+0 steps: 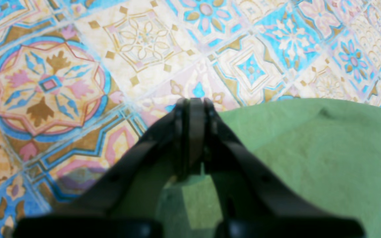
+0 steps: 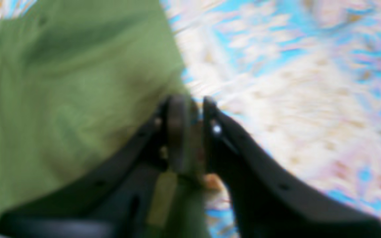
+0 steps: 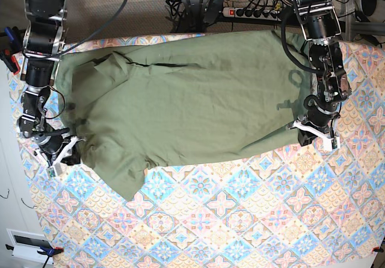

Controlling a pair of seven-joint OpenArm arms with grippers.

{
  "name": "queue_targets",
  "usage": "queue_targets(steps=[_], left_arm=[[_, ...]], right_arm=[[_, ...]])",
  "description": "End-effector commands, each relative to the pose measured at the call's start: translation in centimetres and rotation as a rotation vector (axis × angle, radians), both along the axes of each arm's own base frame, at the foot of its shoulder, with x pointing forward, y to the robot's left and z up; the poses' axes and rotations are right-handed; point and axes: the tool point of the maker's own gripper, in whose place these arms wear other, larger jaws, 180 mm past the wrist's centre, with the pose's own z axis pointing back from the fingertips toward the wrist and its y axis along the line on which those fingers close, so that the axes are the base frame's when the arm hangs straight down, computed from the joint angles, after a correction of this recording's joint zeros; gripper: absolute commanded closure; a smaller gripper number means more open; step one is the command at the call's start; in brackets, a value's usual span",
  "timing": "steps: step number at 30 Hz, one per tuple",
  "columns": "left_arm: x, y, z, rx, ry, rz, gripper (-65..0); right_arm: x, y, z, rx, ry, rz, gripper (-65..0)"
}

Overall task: Layout the t-shirt on the table in an organized manner, then fold the t-shirt properly
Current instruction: 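Grasp the t-shirt's side edge with both grippers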

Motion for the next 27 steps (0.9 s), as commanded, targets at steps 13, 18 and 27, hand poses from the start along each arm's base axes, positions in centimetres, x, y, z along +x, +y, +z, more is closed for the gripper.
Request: queue_targets(steps=[13,18,27], left_arm=[[1.15,0.44,2.06,0.011,-0.066,0.0,0.0],[1.15,0.44,2.06,0.011,-0.066,0.0,0.0],[1.15,0.39,2.04,0.011,-0.065,-0.002,0.0]], right_arm=[[1.39,-1.7,2.87,0.01,-0.082,-0.039,-26.3],[1.47,-1.61,2.89,0.009,-0.081,-0.036,-31.6],[1.2,-1.62,2.25,0.016,-0.063,-0.041,-34.7]])
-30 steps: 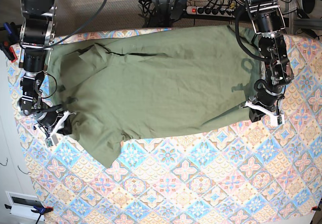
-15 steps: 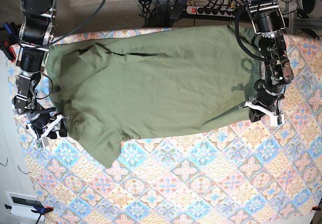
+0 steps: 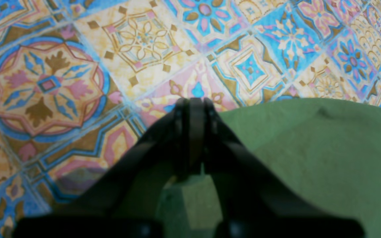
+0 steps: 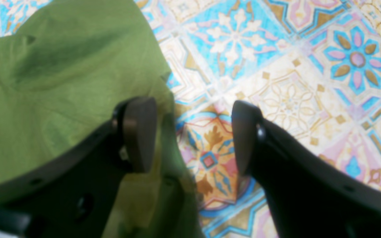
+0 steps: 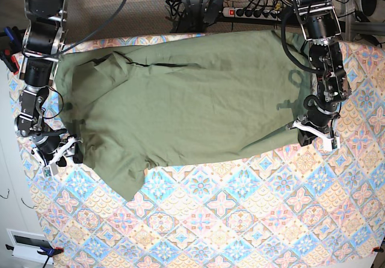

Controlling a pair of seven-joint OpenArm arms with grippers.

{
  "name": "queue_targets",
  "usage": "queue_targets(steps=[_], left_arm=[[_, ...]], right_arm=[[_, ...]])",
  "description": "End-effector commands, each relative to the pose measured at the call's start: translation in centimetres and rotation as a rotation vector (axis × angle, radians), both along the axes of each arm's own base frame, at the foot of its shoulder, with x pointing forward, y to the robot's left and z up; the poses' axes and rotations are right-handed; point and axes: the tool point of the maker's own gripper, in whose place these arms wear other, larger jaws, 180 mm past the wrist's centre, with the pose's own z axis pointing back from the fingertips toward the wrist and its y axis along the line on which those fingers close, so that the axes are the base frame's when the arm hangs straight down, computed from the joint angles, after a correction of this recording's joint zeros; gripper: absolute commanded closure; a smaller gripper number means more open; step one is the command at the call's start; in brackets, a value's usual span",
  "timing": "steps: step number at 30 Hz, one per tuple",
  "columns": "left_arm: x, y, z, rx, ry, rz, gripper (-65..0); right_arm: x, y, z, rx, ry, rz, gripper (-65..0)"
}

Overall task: Layout the t-shirt on the table in an organized manner, then fold the t-shirt properly
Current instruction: 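Grasp the t-shirt's side edge with both grippers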

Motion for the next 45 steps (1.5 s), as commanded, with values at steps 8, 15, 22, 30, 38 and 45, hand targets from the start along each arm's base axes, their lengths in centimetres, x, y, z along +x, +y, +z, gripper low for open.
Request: queue_targets(steps=[8,15,22,30,38,45], left_arm=[[1.1,0.3,2.0,0.009,-0.063,-0.001,0.0],[1.1,0.5,1.9,0.008,-0.063,0.004,0.0],[1.1,0.5,1.9,0.009,-0.062,0.002,0.0],[1.1,0.4,1.9,0.009,-0.062,0.001,0.0],[1.1,0.3,1.9,0.009,-0.062,-0.001,0.0],[1.1,0.3,1.9,0.009,-0.062,-0.001,0.0]], right_arm=[[1.1,2.1,-0.1,0.065,-0.024,0.003,-34.8],[1.3,3.3,-0.4,0.086,-0.021,0.013,-34.7],[1.3,3.3,-0.4,0.087,-0.023,0.011,-32.4],[1.3,3.3,-0.4,0.086,-0.023,0.013,-13.5],[1.4,3.3,-0.2,0.084,-0.028,0.015,-0.5],[2.3,3.6,1.8,0.064,-0.084,0.034,-0.5]])
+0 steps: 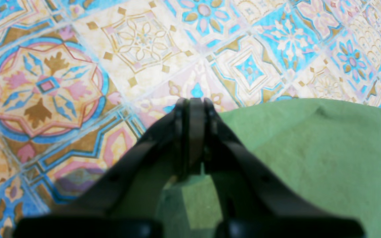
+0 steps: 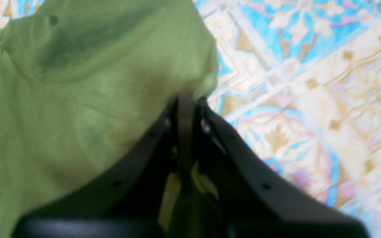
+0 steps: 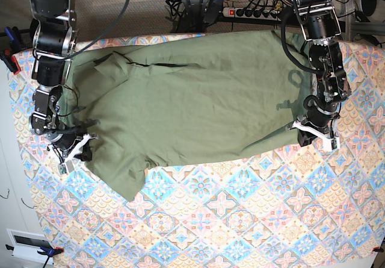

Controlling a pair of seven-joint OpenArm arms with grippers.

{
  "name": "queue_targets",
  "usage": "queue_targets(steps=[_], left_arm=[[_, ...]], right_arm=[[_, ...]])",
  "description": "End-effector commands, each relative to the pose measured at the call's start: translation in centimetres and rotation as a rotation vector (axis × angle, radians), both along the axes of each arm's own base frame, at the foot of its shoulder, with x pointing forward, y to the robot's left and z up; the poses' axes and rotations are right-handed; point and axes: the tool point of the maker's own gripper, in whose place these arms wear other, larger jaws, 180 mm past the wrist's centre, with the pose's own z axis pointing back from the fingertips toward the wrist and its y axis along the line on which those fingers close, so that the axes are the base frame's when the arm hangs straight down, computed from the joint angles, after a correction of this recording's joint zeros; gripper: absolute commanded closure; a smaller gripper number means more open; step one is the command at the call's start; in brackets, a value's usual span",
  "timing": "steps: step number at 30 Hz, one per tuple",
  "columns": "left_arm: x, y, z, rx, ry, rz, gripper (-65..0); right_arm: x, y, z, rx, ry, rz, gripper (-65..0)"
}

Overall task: Layout the t-shirt on the table in an organized manner, then fold the t-shirt properly
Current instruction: 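Grasp the t-shirt's side edge with both grippers, then lift the grasped edge and fold it over toward the collar edge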

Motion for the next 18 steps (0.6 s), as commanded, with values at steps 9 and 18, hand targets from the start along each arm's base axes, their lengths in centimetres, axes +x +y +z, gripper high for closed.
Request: queue_targets(steps=[9,18], left_arm=[[0.5,0.1,2.1,0.022,-0.07,-0.03,0.0],[-0.9,-0.9,3.5,0.059,-0.107,-0.081,0.0]], right_arm=[[1.2,-0.6,3.5,-0.016,-0.117,0.007,-0.5],[-0.9,-1.6,3.8,-0.049,-0.136,-0.006,-0.5]])
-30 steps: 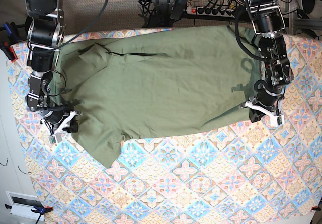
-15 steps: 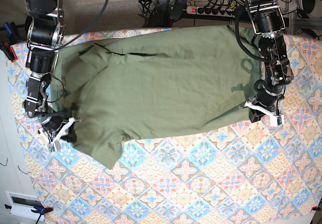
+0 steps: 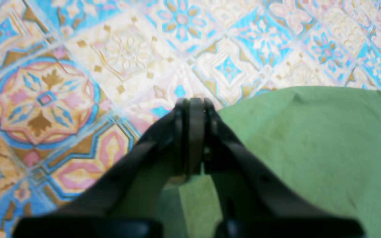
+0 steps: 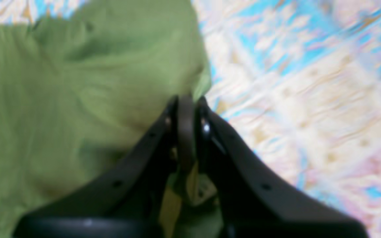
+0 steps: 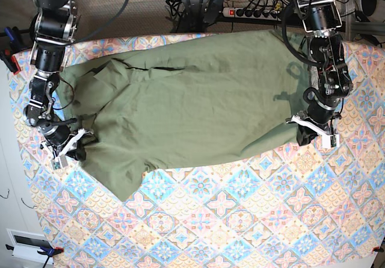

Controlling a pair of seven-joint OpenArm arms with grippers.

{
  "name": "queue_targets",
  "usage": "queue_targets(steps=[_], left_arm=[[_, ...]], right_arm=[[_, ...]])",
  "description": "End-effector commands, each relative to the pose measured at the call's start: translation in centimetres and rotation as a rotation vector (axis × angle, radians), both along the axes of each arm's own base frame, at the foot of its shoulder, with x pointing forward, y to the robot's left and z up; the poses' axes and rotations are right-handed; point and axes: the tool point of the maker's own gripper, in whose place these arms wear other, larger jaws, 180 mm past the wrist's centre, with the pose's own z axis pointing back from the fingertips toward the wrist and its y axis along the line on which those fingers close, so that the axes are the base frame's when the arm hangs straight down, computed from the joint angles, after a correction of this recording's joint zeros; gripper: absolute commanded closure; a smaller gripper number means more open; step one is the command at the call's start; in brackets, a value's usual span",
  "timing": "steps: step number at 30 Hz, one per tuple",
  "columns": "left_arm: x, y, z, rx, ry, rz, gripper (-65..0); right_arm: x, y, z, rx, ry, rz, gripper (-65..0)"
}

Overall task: Layout the t-shirt on the table in an organized manner, then fold the t-shirt properly
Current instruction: 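Lift the grasped edge and fold it over toward the collar edge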

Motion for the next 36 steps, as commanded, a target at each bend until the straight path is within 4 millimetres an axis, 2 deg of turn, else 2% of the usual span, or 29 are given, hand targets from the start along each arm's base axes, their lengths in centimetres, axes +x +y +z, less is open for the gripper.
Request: queue_targets(steps=[1,7,15,17,21,25,30,36], left_arm=[[0.4,0.4,1.8,0.014,-0.056,-0.004,0.0],[-1.0,0.2,2.7,0.057,-0.07,-0.031,0.0],[-3.0,-0.6,3.7,0.088,-0.086,-0.062,0.0],[-3.7,0.2,4.1,0.101,-0.092,-0.041,0.0],[-4.6,0.3,4.6,0.116,-0.096,-0.041,0.0],[-5.3,0.1,4.7,0.124,-0.092,-0.051,0.0],[-5.9,0.0,4.3,0.125,-0.078,-0.054,0.0],[-6.5,2.9,4.9,0.151,-0.083,0.022,0.0]], right_arm=[[0.9,-0.7,2.0,-0.009,-0.056,-0.002,-0.5],[-0.6,-1.9,2.7,-0.032,-0.075,-0.031,-0.5],[-0.6,-4.1,5.6,-0.064,-0.133,-0.086,-0.5],[-1.1,-4.4,5.6,-0.076,-0.124,-0.092,-0.5],[-2.0,-5.4,6.4,-0.1,-0.137,-0.117,-0.5],[-2.6,-5.1,6.7,-0.121,-0.145,-0.104,-0.5],[-3.8,-4.5,6.1,-0.089,-0.14,-0.094,-0.4],[-4.5,-4.7,5.9,-0.059,-0.138,-0.097,-0.4]])
